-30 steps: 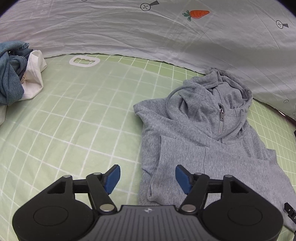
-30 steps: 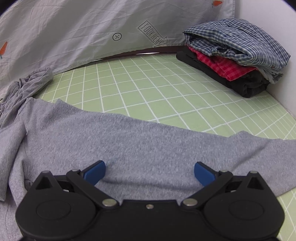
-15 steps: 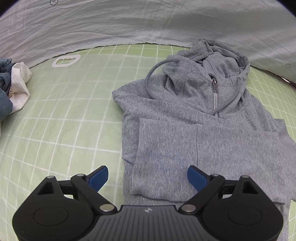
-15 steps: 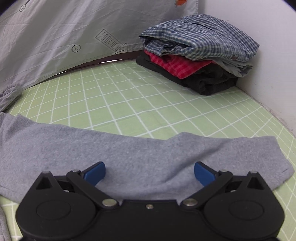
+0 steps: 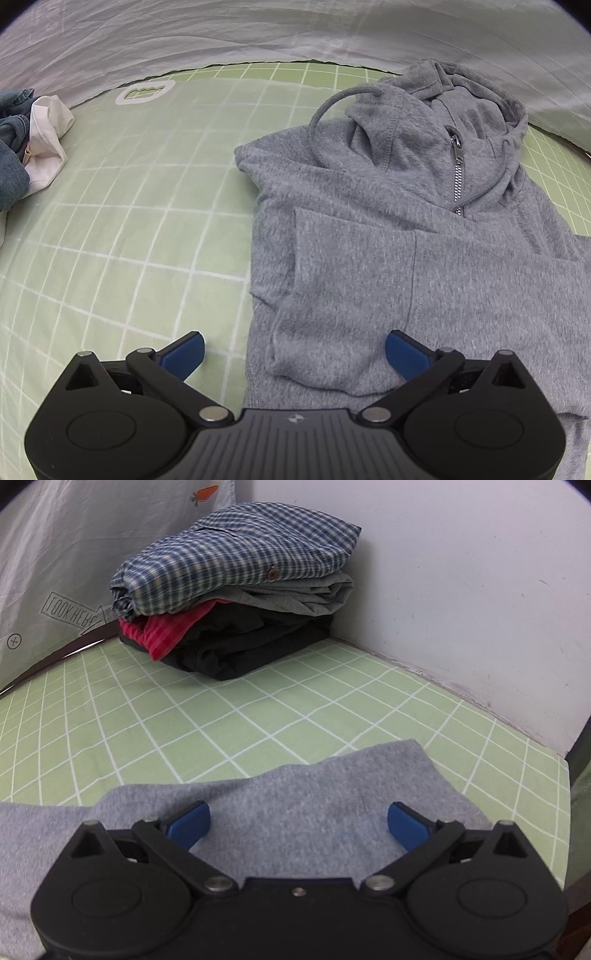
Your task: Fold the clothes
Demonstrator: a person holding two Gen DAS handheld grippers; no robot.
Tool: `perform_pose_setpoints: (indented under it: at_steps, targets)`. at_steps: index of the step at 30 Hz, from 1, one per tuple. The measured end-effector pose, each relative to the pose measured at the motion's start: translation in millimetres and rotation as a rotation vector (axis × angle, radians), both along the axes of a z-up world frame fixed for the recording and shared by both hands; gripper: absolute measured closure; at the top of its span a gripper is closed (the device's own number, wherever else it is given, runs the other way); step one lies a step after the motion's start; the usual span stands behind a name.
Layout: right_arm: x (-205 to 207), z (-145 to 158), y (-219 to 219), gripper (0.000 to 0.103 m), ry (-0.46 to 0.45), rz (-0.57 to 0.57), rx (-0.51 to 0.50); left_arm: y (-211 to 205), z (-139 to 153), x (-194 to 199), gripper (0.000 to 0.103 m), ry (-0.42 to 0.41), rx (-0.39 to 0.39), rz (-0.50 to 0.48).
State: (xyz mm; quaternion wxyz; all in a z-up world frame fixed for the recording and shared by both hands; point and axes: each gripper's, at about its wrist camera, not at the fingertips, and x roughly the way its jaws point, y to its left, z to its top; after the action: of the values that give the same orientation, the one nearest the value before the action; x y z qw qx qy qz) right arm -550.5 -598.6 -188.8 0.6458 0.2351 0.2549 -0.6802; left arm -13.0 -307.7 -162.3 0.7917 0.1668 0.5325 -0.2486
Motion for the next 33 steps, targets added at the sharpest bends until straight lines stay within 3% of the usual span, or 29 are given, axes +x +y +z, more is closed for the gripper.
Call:
perform_pose_setpoints:
  at_steps: [9, 17, 20, 23, 25, 28, 33]
  targets:
    - [-44, -5, -12, 0.0, -0.008, -0.153, -0.013, 3, -1, 2, 0.0, 0.029, -0.016, 0.041]
    - [-41, -7, -6, 0.0, -0.019, -0.171, -0.022, 5, -1, 0, 0.0, 0.02, -0.024, 0.048]
    - [-31, -6, -1, 0.001, -0.031, -0.103, -0.02, 4, -2, -1, 0.0, 0.02, -0.025, 0.049]
    - [-16, -5, 10, 0.021, -0.026, -0.045, -0.048, 6, -3, -4, 0.0, 0.012, -0.029, 0.052]
    - [-7, -1, 16, 0.047, -0.027, -0.028, -0.047, 7, -3, -4, 0.0, 0.006, -0.033, 0.057]
    - [7, 4, 23, 0.074, -0.029, -0.013, -0.035, 7, -3, -3, 0.0, -0.004, -0.037, 0.066]
    - [24, 9, 34, 0.086, -0.109, -0.037, 0.0, 9, -1, -6, 0.0, -0.027, -0.051, 0.064]
